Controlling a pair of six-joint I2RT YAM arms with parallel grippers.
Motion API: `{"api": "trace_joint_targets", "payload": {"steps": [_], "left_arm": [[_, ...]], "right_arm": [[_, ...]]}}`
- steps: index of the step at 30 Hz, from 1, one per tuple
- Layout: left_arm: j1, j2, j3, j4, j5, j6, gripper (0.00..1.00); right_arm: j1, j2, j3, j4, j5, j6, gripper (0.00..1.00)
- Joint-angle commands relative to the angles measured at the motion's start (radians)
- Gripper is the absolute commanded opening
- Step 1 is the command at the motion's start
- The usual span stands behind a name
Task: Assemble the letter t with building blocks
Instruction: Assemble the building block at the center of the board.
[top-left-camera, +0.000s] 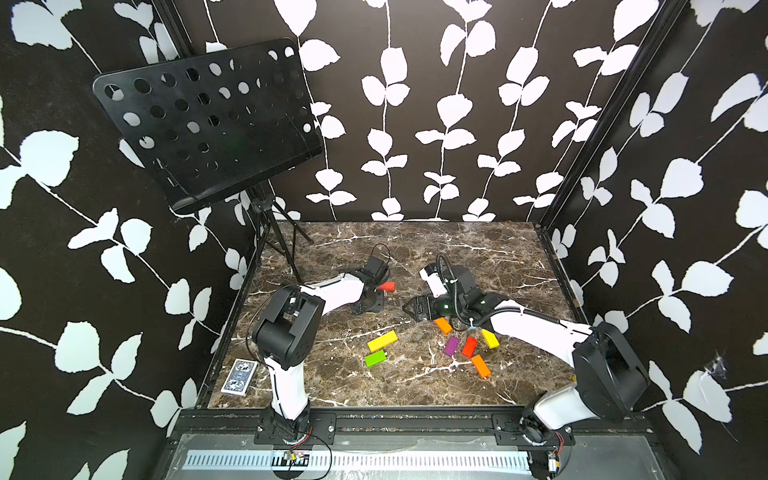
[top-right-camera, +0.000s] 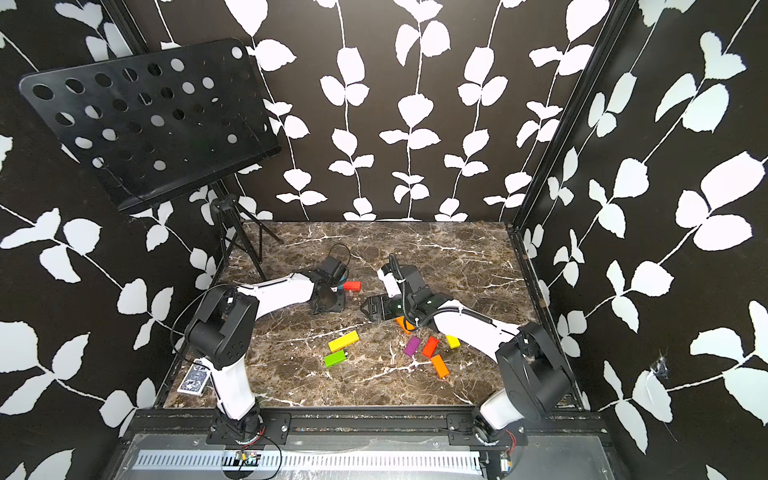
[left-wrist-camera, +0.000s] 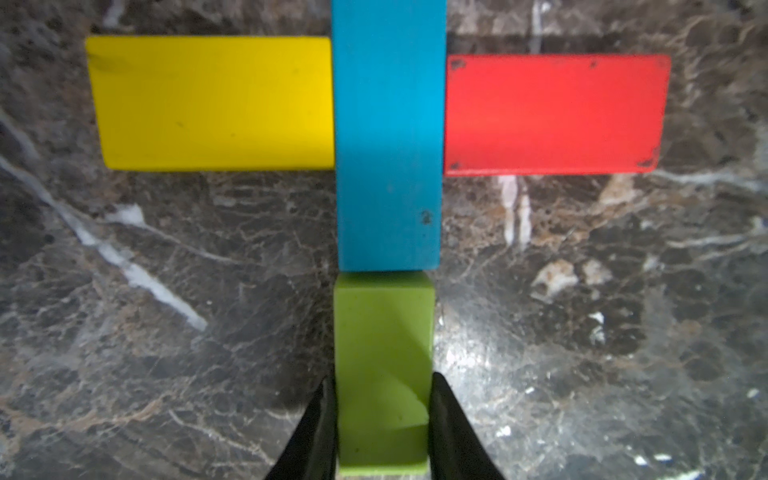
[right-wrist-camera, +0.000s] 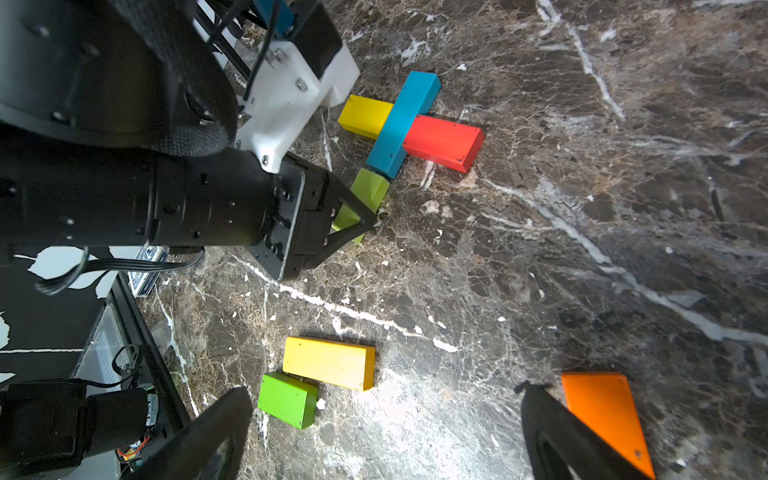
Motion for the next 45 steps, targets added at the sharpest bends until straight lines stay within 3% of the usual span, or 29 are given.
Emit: {"api": "trace_joint_targets", "payload": {"steps": [1, 22, 45], "left_arm": [[0.007, 0.022, 0.008, -0.035, 0.011, 0.006, 0.33], [0.006, 0.034, 0.012, -0.025, 0.029, 0.014, 0.44], [0.006, 0.064, 0.028, -0.024, 0.03, 0.02, 0.37]], "right_arm": [[-0.006, -0.007, 0.003, 0.03, -0.01, -0.007, 0.99], [-0.007, -0.01, -0.006, 0.034, -0.02, -0.006, 0.99], [-0.01, -0.019, -0.017, 0.036, -0.021, -0.006, 0.99]]}}
